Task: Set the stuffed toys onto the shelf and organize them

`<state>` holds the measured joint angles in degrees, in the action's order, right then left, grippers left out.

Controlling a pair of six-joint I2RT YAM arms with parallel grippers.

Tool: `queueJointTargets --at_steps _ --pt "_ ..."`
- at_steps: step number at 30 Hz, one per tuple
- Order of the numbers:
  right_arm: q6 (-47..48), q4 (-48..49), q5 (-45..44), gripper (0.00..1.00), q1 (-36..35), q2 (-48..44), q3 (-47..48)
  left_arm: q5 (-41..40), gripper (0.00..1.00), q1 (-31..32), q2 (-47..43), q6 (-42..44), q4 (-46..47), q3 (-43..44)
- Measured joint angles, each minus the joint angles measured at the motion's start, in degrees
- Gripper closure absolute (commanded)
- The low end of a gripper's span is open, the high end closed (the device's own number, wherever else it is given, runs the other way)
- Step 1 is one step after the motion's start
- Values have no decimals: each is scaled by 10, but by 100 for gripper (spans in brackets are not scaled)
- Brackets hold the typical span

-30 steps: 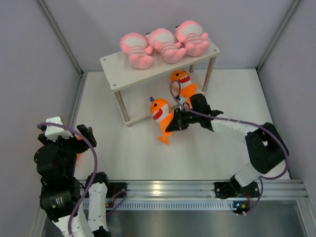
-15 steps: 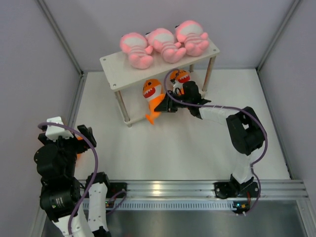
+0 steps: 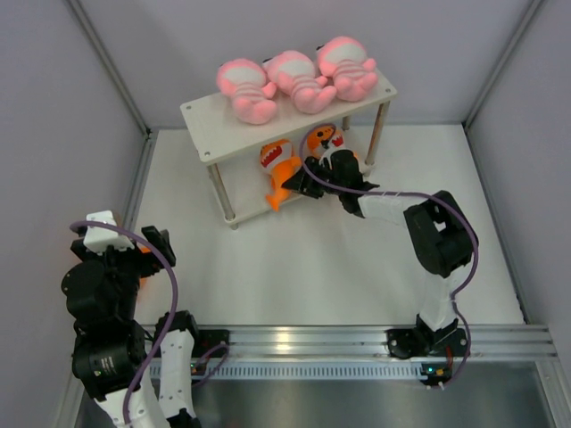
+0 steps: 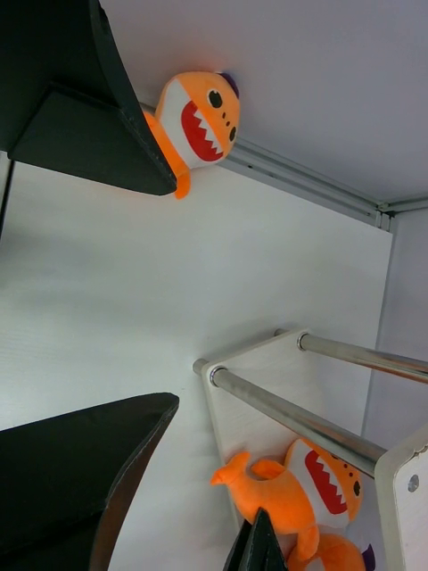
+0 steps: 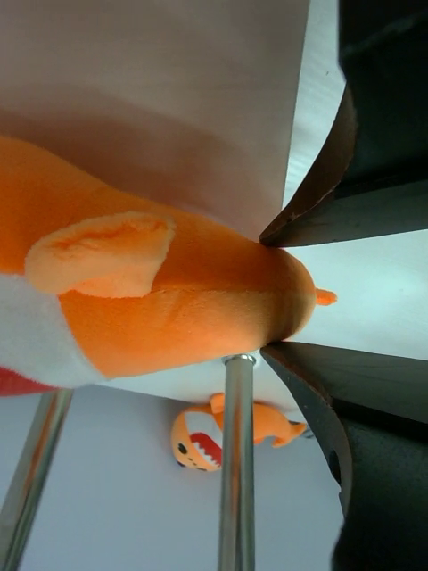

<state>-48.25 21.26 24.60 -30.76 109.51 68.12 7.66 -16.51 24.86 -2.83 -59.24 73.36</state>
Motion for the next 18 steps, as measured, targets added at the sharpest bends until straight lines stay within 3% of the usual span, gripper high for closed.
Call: queueJointTargets --at_steps 6,18 --pt "0 -1 -72 52 3 -4 -40 7 1 0 0 0 0 0" --pt "39 -43 -147 55 3 -20 -28 13 1 0 -9 3 -4 -2"
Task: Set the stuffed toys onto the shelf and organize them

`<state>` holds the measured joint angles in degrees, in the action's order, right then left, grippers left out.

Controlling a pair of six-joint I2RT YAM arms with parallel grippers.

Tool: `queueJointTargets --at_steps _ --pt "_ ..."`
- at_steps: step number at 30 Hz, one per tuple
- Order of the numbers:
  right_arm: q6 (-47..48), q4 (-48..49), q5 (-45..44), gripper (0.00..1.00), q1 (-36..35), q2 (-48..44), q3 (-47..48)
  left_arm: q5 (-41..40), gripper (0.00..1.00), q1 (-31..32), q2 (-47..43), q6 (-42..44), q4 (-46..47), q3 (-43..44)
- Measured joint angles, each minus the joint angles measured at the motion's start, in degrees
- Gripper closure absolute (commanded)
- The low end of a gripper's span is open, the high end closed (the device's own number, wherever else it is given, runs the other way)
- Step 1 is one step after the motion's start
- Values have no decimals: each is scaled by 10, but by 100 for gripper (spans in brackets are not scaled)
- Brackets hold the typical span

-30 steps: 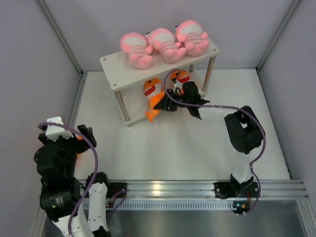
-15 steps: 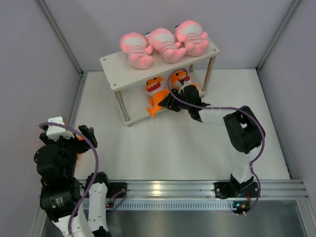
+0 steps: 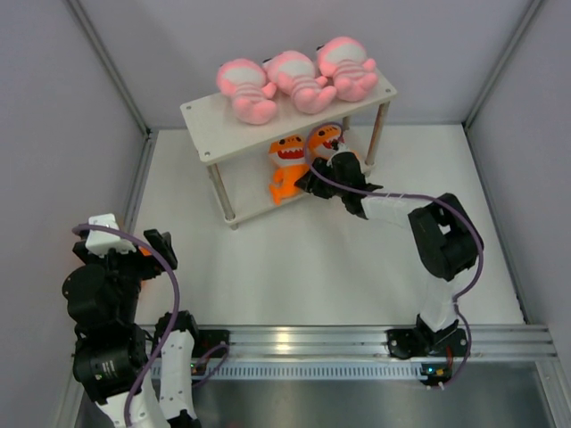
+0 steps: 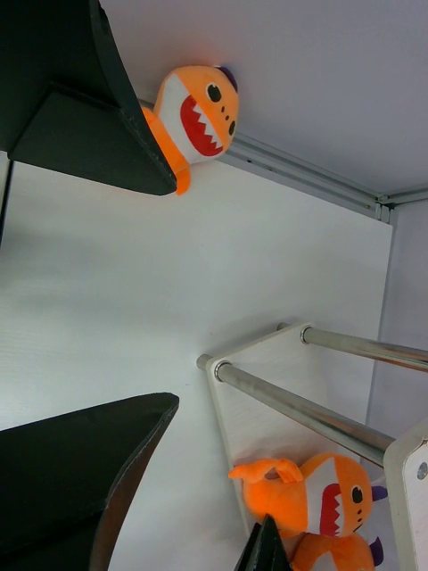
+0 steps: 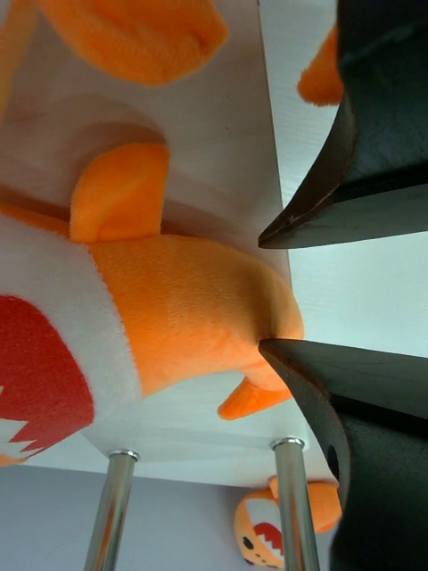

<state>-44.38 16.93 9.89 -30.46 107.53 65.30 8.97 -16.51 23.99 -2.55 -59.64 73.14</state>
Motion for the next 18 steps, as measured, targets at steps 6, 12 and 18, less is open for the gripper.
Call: queueJointTargets --at_steps 6,12,18 --pt "41 -36 -42 55 2 -25 12 2 1 0 -5 6 0 -5" --pt "97 -61 -70 54 -7 -75 7 3 2 0 -12 9 -2 -11" --pt "185 7 -85 59 -71 -137 -66 2 2 0 -16 17 -1 -17"
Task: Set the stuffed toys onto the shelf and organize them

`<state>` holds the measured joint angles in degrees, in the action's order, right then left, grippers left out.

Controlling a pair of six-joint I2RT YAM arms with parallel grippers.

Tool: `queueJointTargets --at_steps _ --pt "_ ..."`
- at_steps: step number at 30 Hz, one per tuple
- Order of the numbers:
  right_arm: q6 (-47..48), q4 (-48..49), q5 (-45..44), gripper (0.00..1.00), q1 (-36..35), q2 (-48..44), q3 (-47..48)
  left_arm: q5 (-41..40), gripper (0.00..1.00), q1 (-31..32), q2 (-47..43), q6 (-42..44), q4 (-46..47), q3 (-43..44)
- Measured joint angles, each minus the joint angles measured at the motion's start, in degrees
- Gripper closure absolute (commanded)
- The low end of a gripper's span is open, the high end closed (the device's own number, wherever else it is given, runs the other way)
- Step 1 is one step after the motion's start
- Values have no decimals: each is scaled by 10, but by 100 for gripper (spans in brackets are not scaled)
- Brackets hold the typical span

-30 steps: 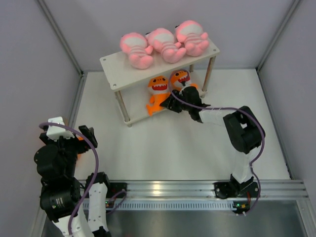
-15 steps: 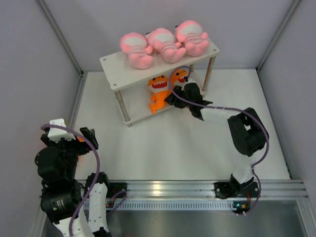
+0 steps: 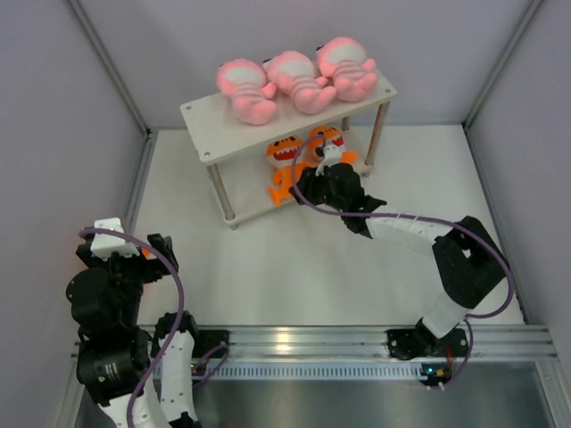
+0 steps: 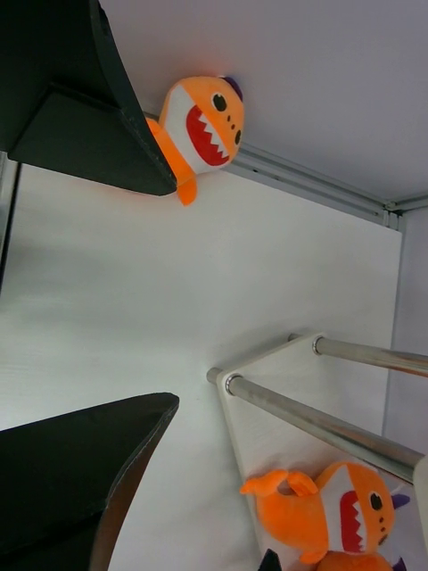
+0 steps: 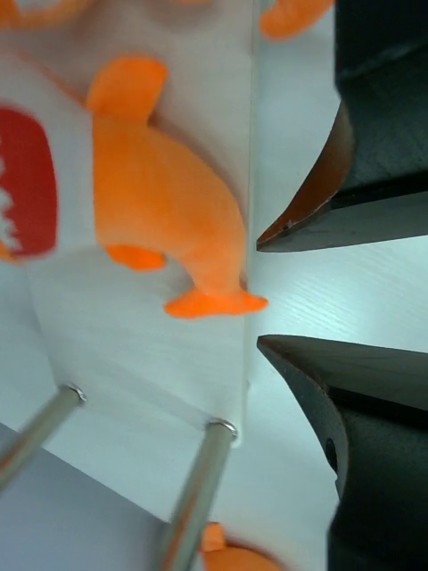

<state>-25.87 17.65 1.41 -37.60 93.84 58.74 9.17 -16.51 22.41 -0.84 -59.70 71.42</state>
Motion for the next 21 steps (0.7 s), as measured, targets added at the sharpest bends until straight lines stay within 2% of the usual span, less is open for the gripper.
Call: queueJointTargets --at_steps 3,7,13,21 --pt "49 18 18 67 -53 18 2 -17 1 0 -6 16 0 -23" --pt "87 11 56 69 -91 94 68 -60 1 0 -8 35 -1 -55" --pt "91 -4 42 73 -91 172 132 -90 1 0 -6 57 -1 -56" --pt "76 -49 -4 75 -60 193 148 -133 1 0 41 111 0 -56"
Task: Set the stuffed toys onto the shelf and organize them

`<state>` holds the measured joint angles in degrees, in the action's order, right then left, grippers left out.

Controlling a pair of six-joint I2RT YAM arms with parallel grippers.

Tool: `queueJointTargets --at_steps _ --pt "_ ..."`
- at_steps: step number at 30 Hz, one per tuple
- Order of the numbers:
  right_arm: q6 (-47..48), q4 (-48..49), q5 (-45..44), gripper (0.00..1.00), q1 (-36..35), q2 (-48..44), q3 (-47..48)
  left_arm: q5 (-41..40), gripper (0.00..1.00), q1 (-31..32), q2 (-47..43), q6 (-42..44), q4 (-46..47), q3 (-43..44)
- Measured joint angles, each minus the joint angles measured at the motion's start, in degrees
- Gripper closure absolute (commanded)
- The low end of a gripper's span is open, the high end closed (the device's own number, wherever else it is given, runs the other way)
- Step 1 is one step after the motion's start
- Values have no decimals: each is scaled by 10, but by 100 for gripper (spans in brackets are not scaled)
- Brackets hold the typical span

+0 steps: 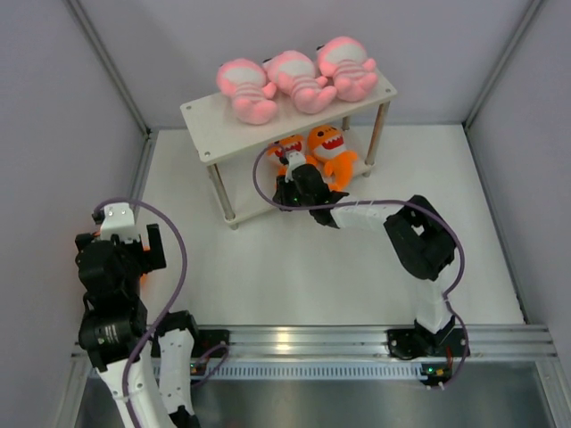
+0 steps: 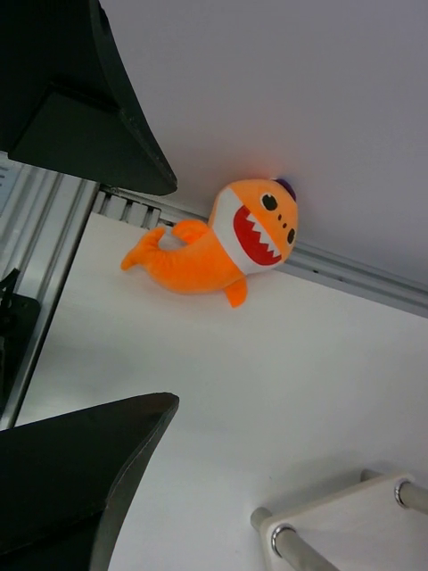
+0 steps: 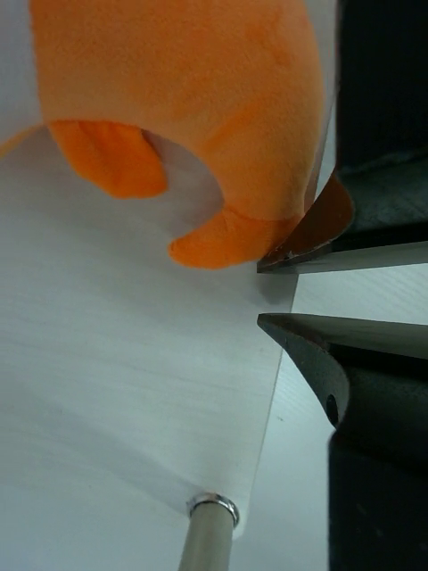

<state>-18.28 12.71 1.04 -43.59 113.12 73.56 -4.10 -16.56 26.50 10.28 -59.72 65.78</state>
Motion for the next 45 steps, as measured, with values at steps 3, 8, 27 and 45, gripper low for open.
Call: queueJointTargets --at_steps 3,8,27,45 --pt "-1 -3 -8 75 13 -1 -3 -20 1 0 26 23 1 -2" --pt "-6 -3 -10 73 28 -17 -22 -52 1 0 87 73 2 -36" --pt "18 -3 58 65 17 -182 -91 -142 21 -78 445 176 202 -77" --pt "35 -24 63 62 -8 -272 -152 -27 100 -204 658 181 286 -41"
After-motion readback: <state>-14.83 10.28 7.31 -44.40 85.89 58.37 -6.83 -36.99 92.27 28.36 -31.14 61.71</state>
